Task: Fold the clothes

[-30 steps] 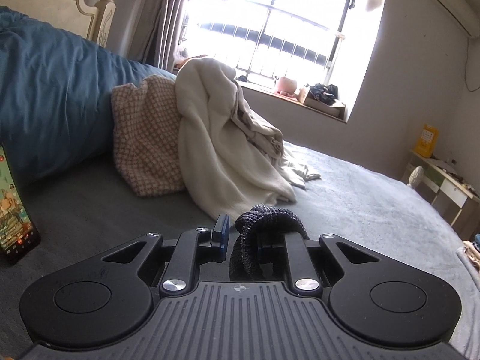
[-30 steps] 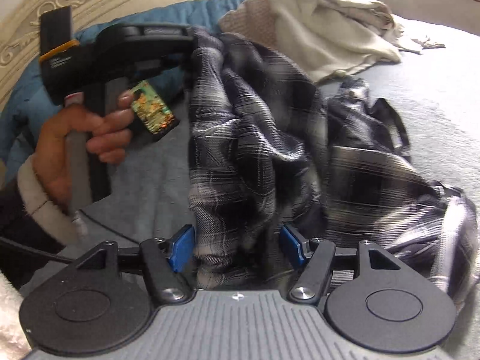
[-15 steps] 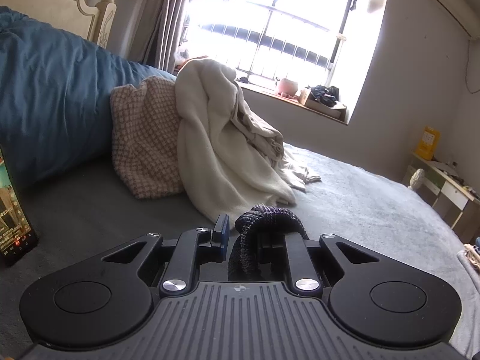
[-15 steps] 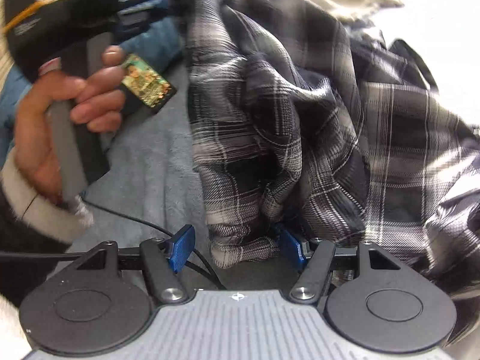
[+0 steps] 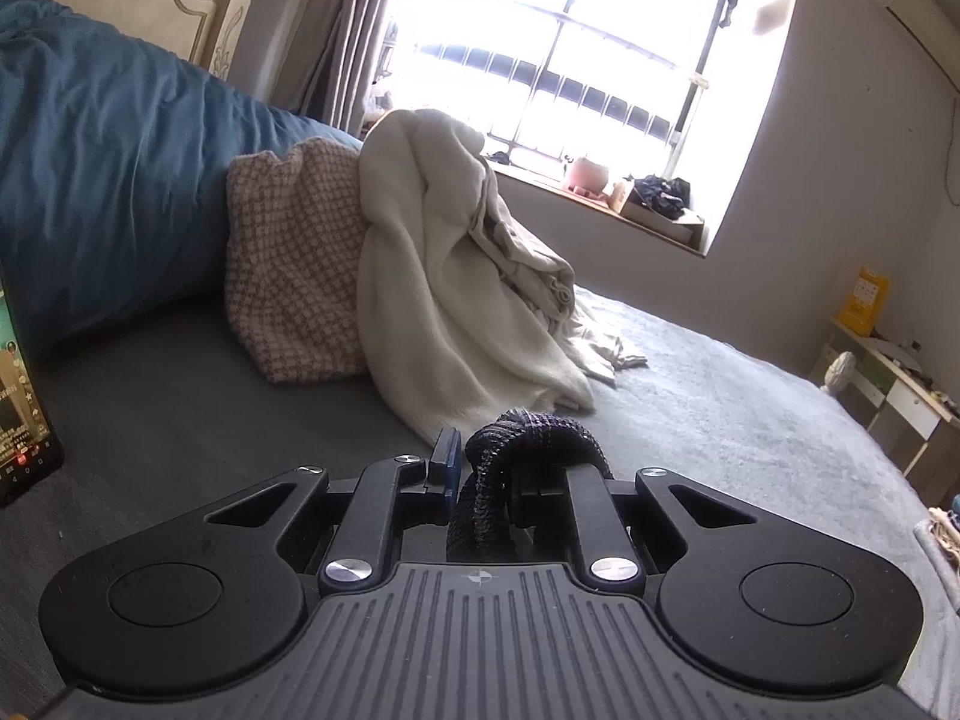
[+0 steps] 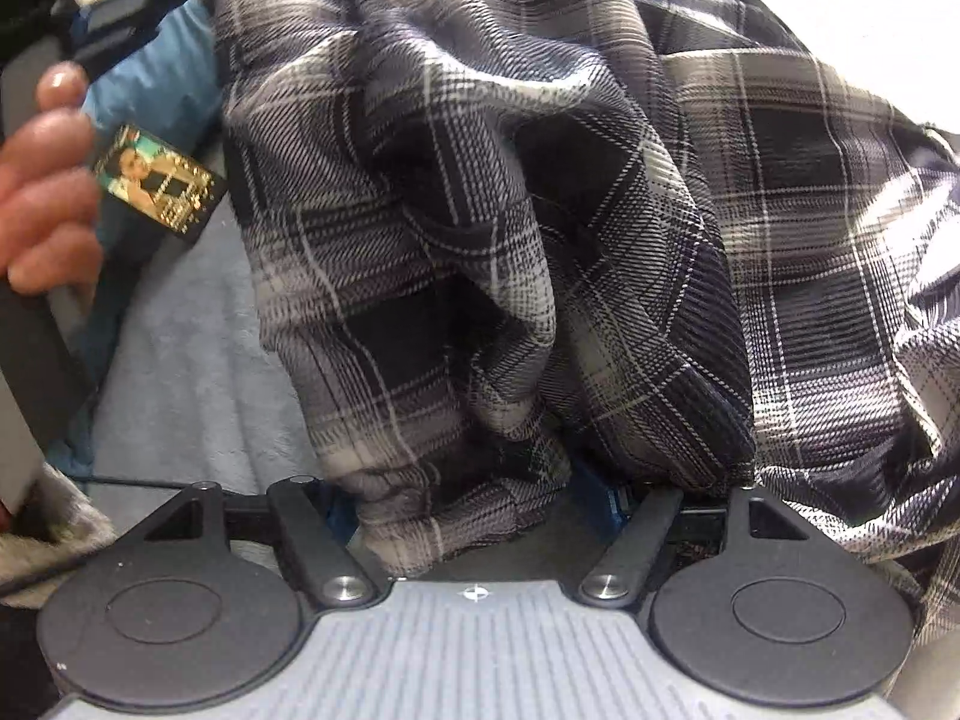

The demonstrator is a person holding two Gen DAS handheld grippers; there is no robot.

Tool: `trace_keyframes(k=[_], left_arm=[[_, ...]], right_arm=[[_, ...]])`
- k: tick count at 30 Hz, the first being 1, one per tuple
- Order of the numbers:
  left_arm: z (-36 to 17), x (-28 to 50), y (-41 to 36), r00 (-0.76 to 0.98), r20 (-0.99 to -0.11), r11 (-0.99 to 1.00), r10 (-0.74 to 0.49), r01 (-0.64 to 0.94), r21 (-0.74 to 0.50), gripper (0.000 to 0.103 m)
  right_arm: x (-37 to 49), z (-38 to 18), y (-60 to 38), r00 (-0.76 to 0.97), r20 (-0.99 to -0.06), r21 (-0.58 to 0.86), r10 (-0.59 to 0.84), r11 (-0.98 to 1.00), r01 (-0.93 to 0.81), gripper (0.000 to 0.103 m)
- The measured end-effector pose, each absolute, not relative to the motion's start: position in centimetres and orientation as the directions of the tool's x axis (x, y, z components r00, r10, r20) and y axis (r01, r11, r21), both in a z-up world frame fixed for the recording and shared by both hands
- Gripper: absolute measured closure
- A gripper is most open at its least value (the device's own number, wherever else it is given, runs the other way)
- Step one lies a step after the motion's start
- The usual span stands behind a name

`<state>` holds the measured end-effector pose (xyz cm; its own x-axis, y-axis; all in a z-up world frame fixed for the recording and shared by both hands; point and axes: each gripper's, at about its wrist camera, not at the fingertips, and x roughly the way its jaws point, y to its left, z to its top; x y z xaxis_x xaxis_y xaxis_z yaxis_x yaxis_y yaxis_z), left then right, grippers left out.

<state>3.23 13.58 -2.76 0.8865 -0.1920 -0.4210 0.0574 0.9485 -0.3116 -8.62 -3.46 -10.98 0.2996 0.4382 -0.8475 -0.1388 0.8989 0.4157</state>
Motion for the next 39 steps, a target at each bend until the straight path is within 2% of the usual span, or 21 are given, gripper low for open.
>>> trace_keyframes(k=[2,4,6,9,12,16,22,30,39], left_arm=[[-2.9,3.3,13.7,0.888,-0.422,0.949,-0.181,0.046,-0.311,0.091],[-3.0,3.4,13.9,0.889,-0.425,0.949,-0.170,0.032,-0.312,0.092],[-3.2,3.5,14.3,0.890,-0.430,0.948,-0.155,0.011,-0.318,0.093],[-3.3,3.6,15.0,0.892,-0.432,0.943,-0.133,-0.021,-0.333,0.095],[-2.7,3.5,15.3,0.901,-0.415,0.937,-0.124,-0.032,-0.348,0.096],[-0.7,2.9,14.8,0.923,-0.358,0.936,-0.138,0.004,-0.353,0.096],[3.9,2.1,12.1,0.947,-0.257,0.935,-0.193,0.098,-0.340,0.097],[10.7,1.0,4.7,0.942,-0.080,0.908,-0.325,0.287,-0.307,0.096],[20.0,-1.1,-5.7,0.829,0.168,0.794,-0.533,0.559,-0.238,0.096]], right_arm=[[-9.0,-10.9,-3.5,0.317,-0.850,0.389,0.420,0.907,-0.159,0.035],[-9.5,-10.8,-3.5,0.334,-0.852,0.362,0.403,0.915,-0.179,0.051],[-9.5,-10.5,-3.9,0.349,-0.851,0.345,0.393,0.918,-0.194,0.062],[-9.5,-9.3,-5.2,0.382,-0.843,0.317,0.380,0.923,-0.221,0.067],[-9.7,-7.3,-6.8,0.439,-0.827,0.264,0.352,0.931,-0.251,0.078],[-10.2,-3.7,-10.2,0.552,-0.772,0.192,0.316,0.943,-0.271,0.081],[-10.4,2.4,-16.2,0.740,-0.622,0.118,0.258,0.964,-0.237,0.084],[-8.9,10.1,-24.3,0.943,-0.322,0.016,0.084,0.996,-0.084,0.085],[-11.1,20.8,-35.5,0.988,-0.031,0.021,-0.151,0.988,0.151,0.088]])
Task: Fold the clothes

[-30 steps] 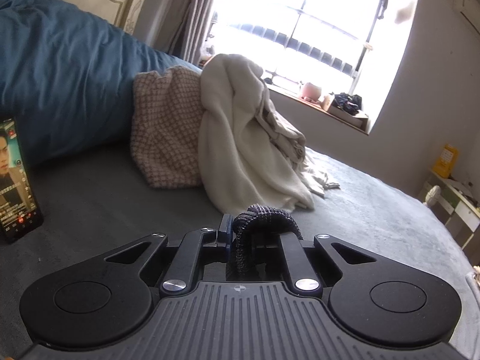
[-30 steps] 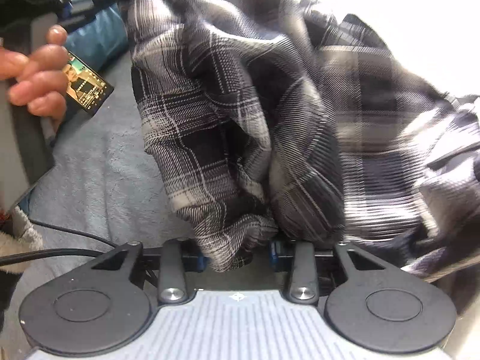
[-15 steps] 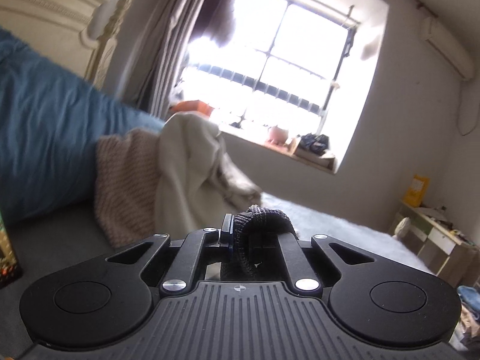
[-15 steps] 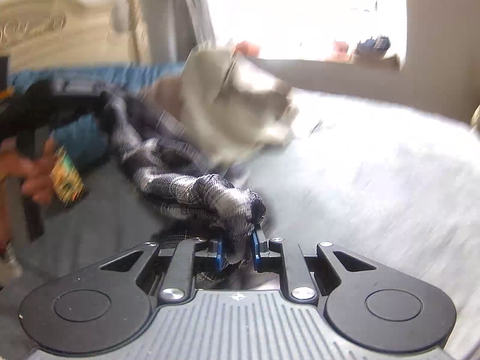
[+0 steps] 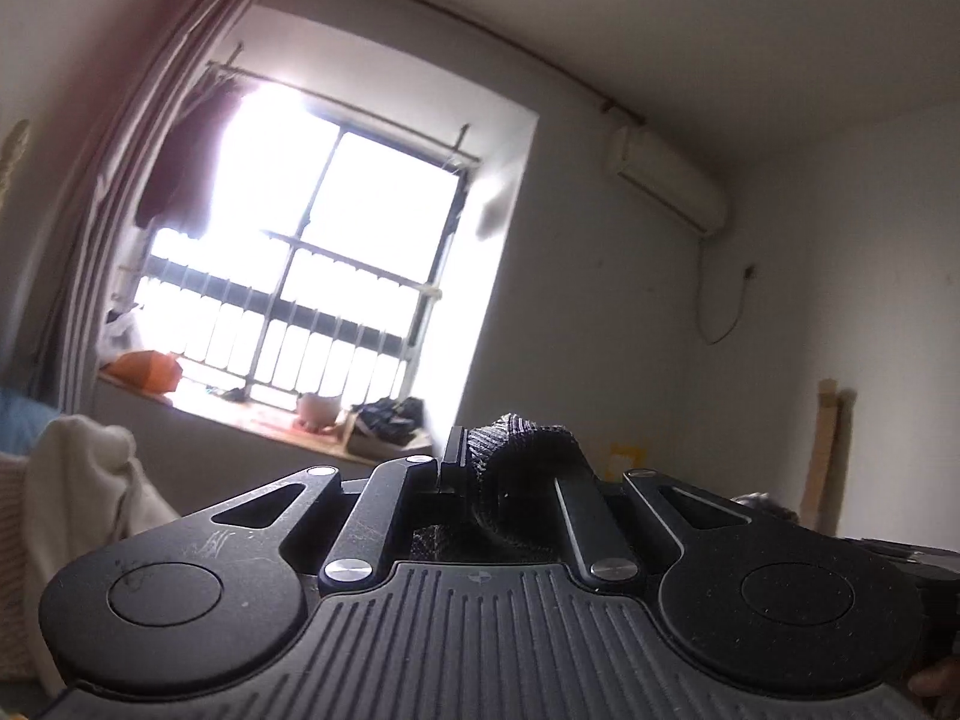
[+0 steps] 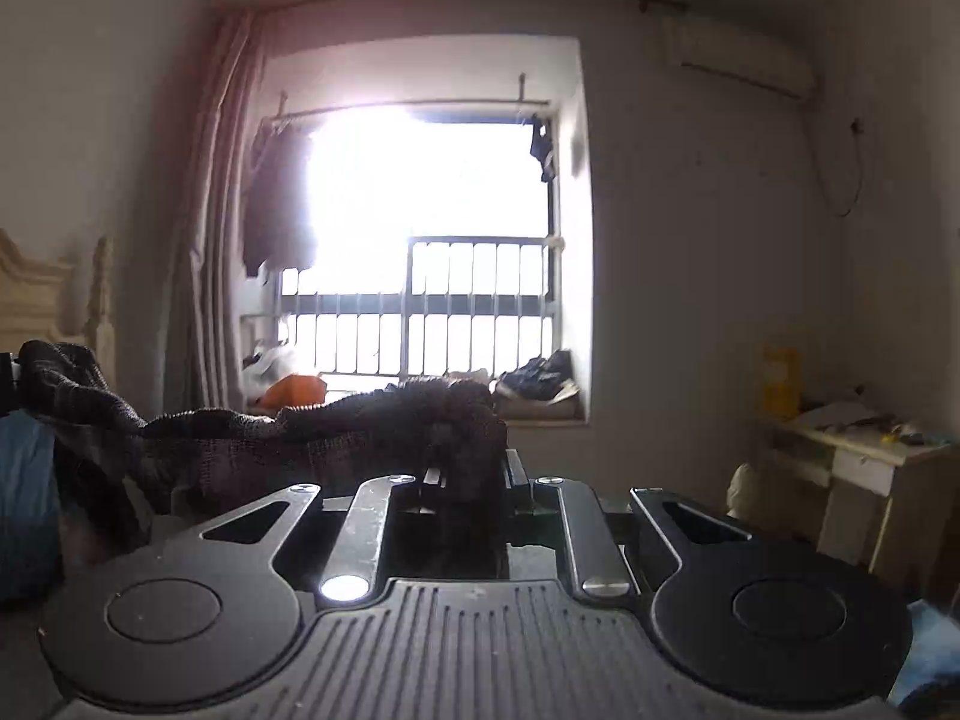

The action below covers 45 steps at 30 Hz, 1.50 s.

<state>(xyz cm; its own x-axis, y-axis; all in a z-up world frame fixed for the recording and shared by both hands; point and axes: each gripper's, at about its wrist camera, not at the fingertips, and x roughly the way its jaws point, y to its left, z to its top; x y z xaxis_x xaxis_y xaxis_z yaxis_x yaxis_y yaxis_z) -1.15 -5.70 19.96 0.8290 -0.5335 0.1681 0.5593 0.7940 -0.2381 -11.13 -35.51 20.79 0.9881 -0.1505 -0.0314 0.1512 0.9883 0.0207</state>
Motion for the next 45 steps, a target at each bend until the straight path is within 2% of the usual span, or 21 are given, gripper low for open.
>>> trace_keyframes(k=[1,2,6,10,14,21,23,25,26,29,31,32,34,39,43,45], left_arm=[[21.0,-1.7,-6.7,0.810,0.198,0.778,-0.551,0.585,-0.228,0.097],[22.0,-2.2,-7.6,0.791,0.227,0.760,-0.569,0.610,-0.223,0.097],[24.6,-3.5,-10.8,0.717,0.300,0.688,-0.629,0.693,-0.216,0.097],[24.1,-3.7,-13.2,0.683,0.264,0.648,-0.681,0.730,-0.217,0.097],[19.5,-2.2,-12.5,0.713,0.168,0.687,-0.681,0.701,-0.192,0.097],[9.9,4.6,-7.6,0.818,-0.139,0.824,-0.558,0.526,-0.211,0.097],[7.9,5.7,-6.0,0.838,-0.195,0.857,-0.509,0.472,-0.208,0.097],[6.5,6.7,-4.5,0.851,-0.244,0.882,-0.465,0.422,-0.211,0.097],[6.1,7.3,-3.9,0.855,-0.262,0.891,-0.447,0.400,-0.216,0.097],[5.6,8.5,-2.5,0.860,-0.302,0.906,-0.412,0.354,-0.231,0.097],[5.4,9.5,-1.8,0.859,-0.319,0.911,-0.401,0.336,-0.241,0.097],[5.4,9.7,-1.6,0.859,-0.320,0.912,-0.399,0.334,-0.239,0.097],[6.5,8.0,-2.6,0.860,-0.322,0.913,-0.396,0.333,-0.235,0.097],[5.1,7.2,-1.0,0.854,-0.354,0.916,-0.381,0.295,-0.274,0.097],[3.6,7.9,0.4,0.846,-0.381,0.915,-0.374,0.268,-0.303,0.097],[3.0,8.1,1.2,0.842,-0.390,0.912,-0.373,0.256,-0.321,0.097]], right_arm=[[-11.8,22.0,-36.8,0.983,-0.001,0.027,-0.181,0.983,0.181,0.092],[-12.4,23.2,-38.0,0.977,0.029,0.034,-0.211,0.977,0.210,0.103],[-14.8,27.2,-42.8,0.940,0.123,0.075,-0.319,0.947,0.311,0.103],[-17.1,28.9,-46.8,0.911,0.144,0.133,-0.387,0.920,0.370,0.103],[-15.7,21.9,-45.3,0.947,-0.050,0.166,-0.318,0.932,0.322,0.103],[-13.1,9.6,-42.7,0.915,-0.375,0.244,-0.148,0.937,0.251,0.100],[-12.4,6.0,-41.9,0.884,-0.458,0.269,-0.091,0.934,0.236,0.097],[-12.1,2.7,-41.0,0.842,-0.539,0.296,-0.036,0.927,0.229,0.084],[-12.7,1.5,-40.8,0.820,-0.572,0.323,-0.002,0.918,0.228,0.082],[-12.5,-0.3,-39.7,0.780,-0.617,0.399,0.103,0.895,0.197,0.073],[-12.0,0.2,-38.0,0.760,-0.629,0.411,0.165,0.900,0.145,0.060],[-11.8,1.0,-36.9,0.749,-0.633,0.408,0.195,0.906,0.109,0.057],[-10.6,2.0,-33.7,0.728,-0.643,0.356,0.239,0.934,0.008,0.054],[-6.7,3.2,-24.7,0.687,-0.654,0.143,0.317,0.944,-0.299,0.048],[-5.0,2.0,-16.7,0.642,-0.665,-0.057,0.382,0.831,-0.554,0.034],[-4.2,0.1,-13.6,0.623,-0.696,-0.163,0.357,0.767,-0.621,0.032]])
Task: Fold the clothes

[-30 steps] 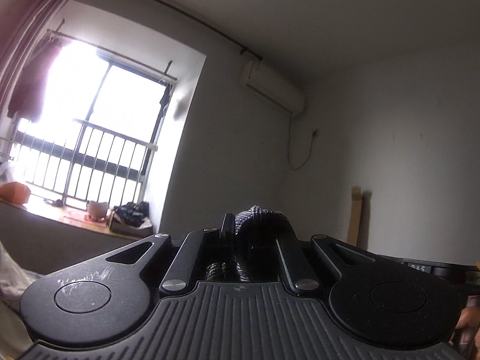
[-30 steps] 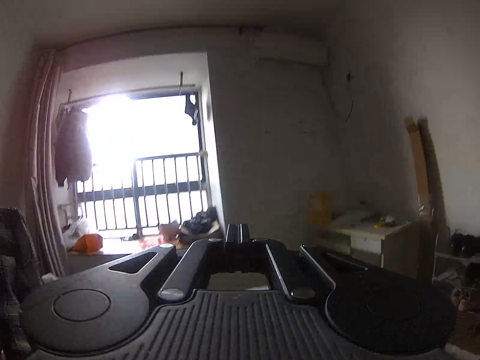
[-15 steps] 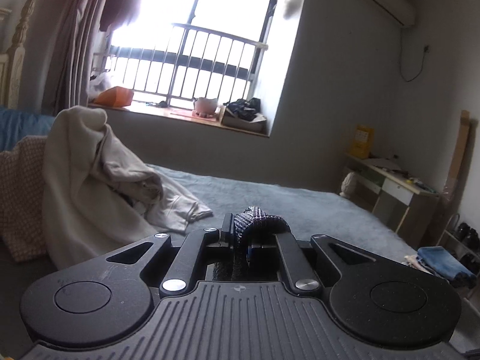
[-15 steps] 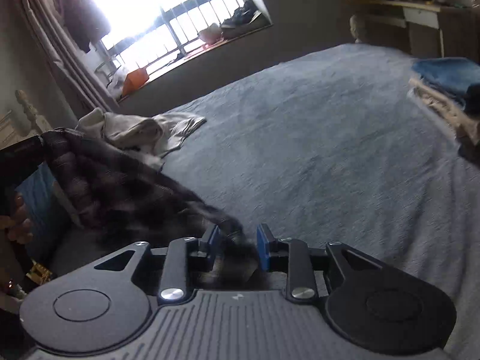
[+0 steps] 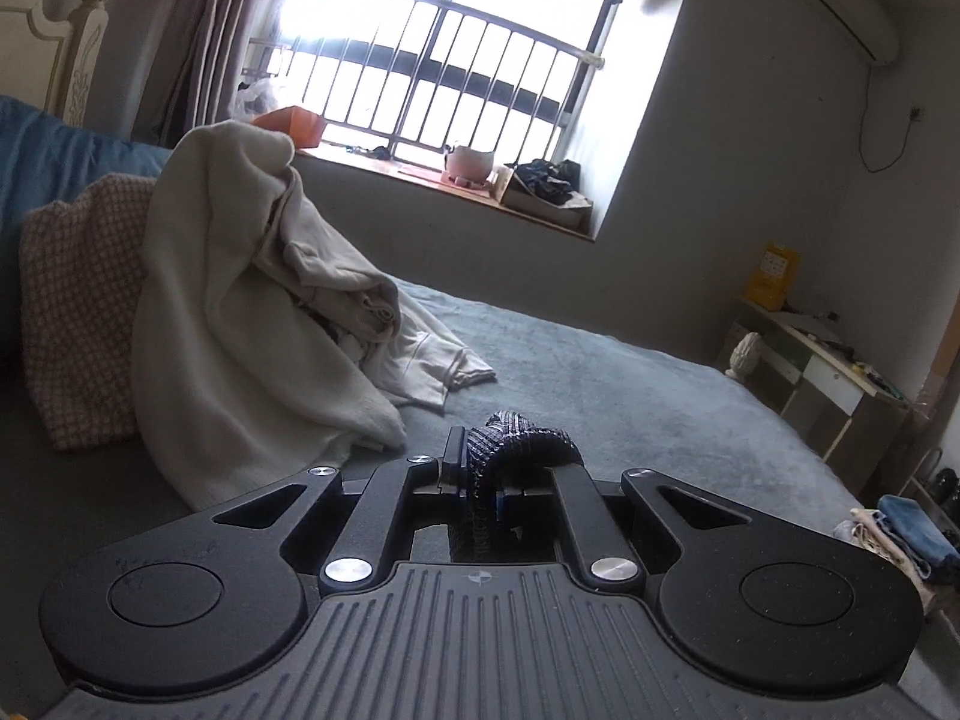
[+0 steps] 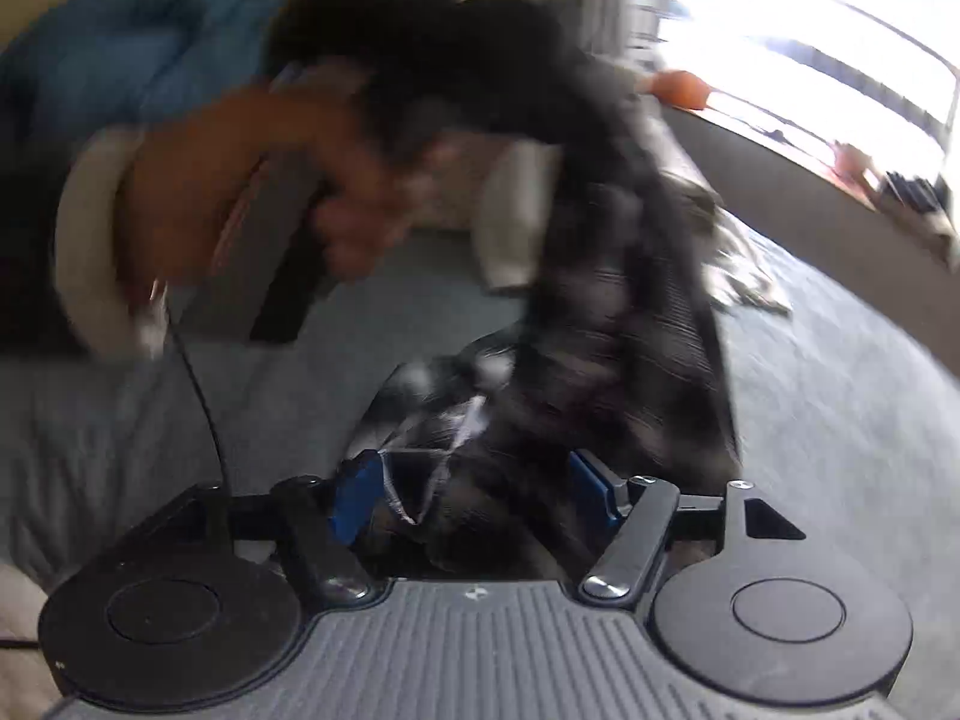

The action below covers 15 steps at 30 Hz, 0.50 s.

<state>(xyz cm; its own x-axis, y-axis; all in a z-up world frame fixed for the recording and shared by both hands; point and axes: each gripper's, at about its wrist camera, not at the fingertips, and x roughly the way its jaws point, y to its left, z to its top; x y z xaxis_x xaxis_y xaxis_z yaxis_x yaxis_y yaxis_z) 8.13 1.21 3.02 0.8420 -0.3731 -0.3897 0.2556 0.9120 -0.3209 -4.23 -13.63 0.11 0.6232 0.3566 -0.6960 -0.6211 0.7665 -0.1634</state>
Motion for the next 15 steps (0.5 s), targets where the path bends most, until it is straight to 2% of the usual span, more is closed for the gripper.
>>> trace_keyframes(k=[5,8,12,14,15], left_arm=[[1.9,9.2,2.8,0.834,-0.401,0.900,-0.378,0.231,-0.368,0.097],[1.4,9.5,3.2,0.831,-0.404,0.896,-0.382,0.226,-0.382,0.097],[0.8,9.8,3.6,0.828,-0.407,0.890,-0.385,0.217,-0.400,0.097],[0.5,9.9,3.8,0.827,-0.409,0.888,-0.385,0.211,-0.408,0.097],[0.3,9.9,3.9,0.827,-0.413,0.889,-0.381,0.206,-0.409,0.097]], right_arm=[[-2.7,-5.7,-9.2,0.602,-0.772,-0.370,0.206,0.624,-0.688,0.032],[-2.2,-7.9,-8.1,0.621,-0.775,-0.465,0.118,0.560,-0.686,0.032],[-1.1,-8.5,-7.2,0.625,-0.775,-0.476,0.092,0.565,-0.674,0.032],[-0.5,-8.5,-6.9,0.625,-0.775,-0.470,0.089,0.580,-0.665,0.037],[-0.2,-8.5,-6.7,0.626,-0.775,-0.467,0.088,0.588,-0.661,0.044]])
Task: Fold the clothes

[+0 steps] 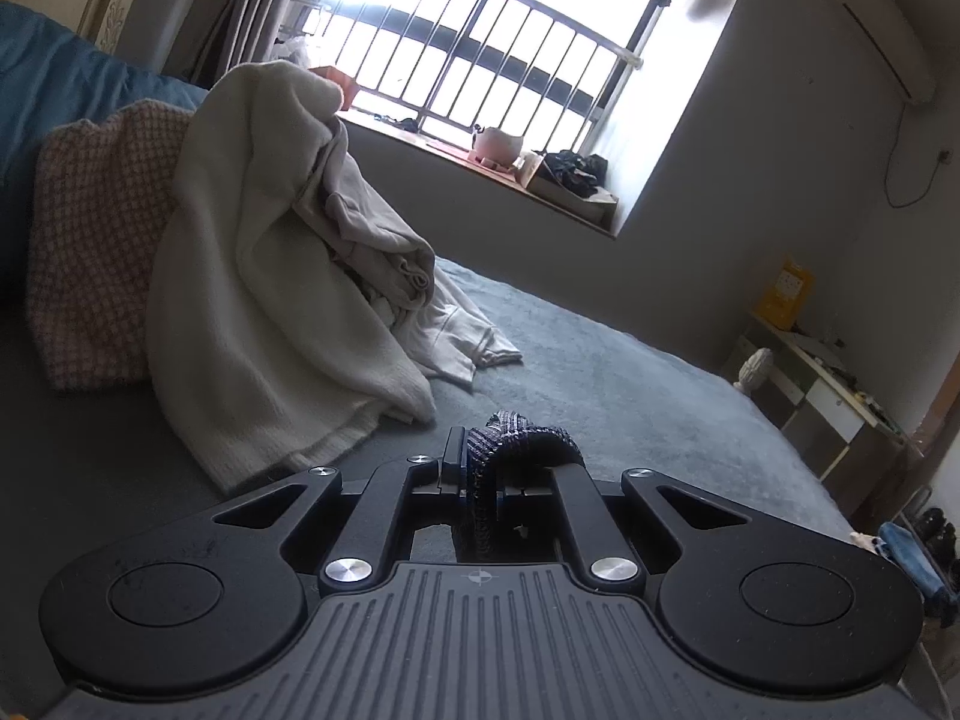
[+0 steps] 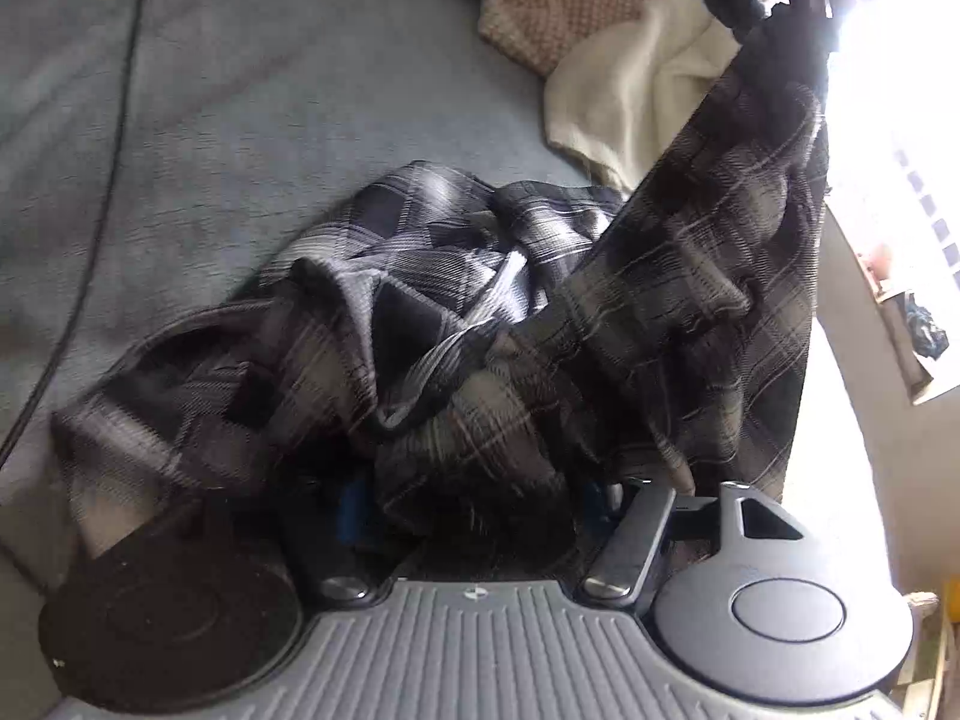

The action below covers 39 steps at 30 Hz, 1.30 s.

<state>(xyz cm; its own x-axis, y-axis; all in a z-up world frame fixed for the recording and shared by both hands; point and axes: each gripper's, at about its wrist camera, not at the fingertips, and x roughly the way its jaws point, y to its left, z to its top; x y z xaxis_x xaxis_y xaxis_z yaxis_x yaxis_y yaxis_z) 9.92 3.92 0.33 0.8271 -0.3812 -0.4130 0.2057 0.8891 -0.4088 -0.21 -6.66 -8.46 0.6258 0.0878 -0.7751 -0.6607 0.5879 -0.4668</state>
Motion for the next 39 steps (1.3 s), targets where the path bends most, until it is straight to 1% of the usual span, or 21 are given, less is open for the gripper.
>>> trace_keyframes(k=[2,3,4,6,10,13,17,21,24,29,34,39], left_arm=[[0.2,9.9,4.2,0.828,-0.417,0.891,-0.375,0.197,-0.410,0.097],[0.2,9.8,4.2,0.830,-0.416,0.891,-0.372,0.194,-0.411,0.097],[0.3,9.8,4.3,0.831,-0.416,0.891,-0.370,0.192,-0.411,0.097],[0.4,9.6,4.4,0.834,-0.414,0.892,-0.366,0.187,-0.412,0.097],[1.2,9.0,4.0,0.846,-0.390,0.888,-0.363,0.187,-0.421,0.097],[2.3,8.2,3.6,0.861,-0.355,0.882,-0.364,0.196,-0.429,0.097],[4.9,6.6,2.8,0.881,-0.281,0.865,-0.381,0.232,-0.446,0.097],[8.6,4.7,1.3,0.893,-0.182,0.843,-0.411,0.297,-0.449,0.097],[12.2,3.0,-0.5,0.888,-0.094,0.822,-0.450,0.371,-0.432,0.097],[18.2,-0.4,-4.7,0.838,0.042,0.766,-0.544,0.516,-0.382,0.097],[23.6,-3.9,-9.7,0.757,0.176,0.690,-0.630,0.649,-0.321,0.097],[28.2,-7.8,-14.4,0.646,0.303,0.589,-0.700,0.763,-0.266,0.097]], right_arm=[[0.4,-8.5,-6.3,0.626,-0.775,-0.460,0.085,0.603,-0.651,0.057],[0.6,-7.9,-6.6,0.629,-0.772,-0.442,0.094,0.631,-0.637,0.066],[0.8,-7.4,-6.9,0.632,-0.768,-0.423,0.104,0.659,-0.622,0.069],[0.2,-6.0,-7.4,0.666,-0.738,-0.420,0.110,0.697,-0.581,0.075],[-0.8,-2.7,-8.9,0.737,-0.668,-0.417,0.099,0.771,-0.482,0.080],[-1.7,-0.1,-10.6,0.792,-0.606,-0.414,0.071,0.822,-0.391,0.081],[-3.4,3.4,-12.7,0.874,-0.486,-0.448,-0.001,0.859,-0.249,0.082],[-4.3,7.4,-15.3,0.941,-0.325,-0.468,-0.092,0.880,-0.076,0.083],[-5.4,10.7,-18.0,0.967,-0.204,-0.444,-0.155,0.895,0.050,0.083],[-10.1,15.0,-23.0,0.968,-0.014,-0.388,-0.251,0.893,0.226,0.083],[-11.8,19.3,-29.4,0.938,0.111,-0.315,-0.329,0.883,0.347,0.084],[-15.4,24.7,-34.0,0.872,0.258,-0.273,-0.417,0.834,0.479,0.084]])
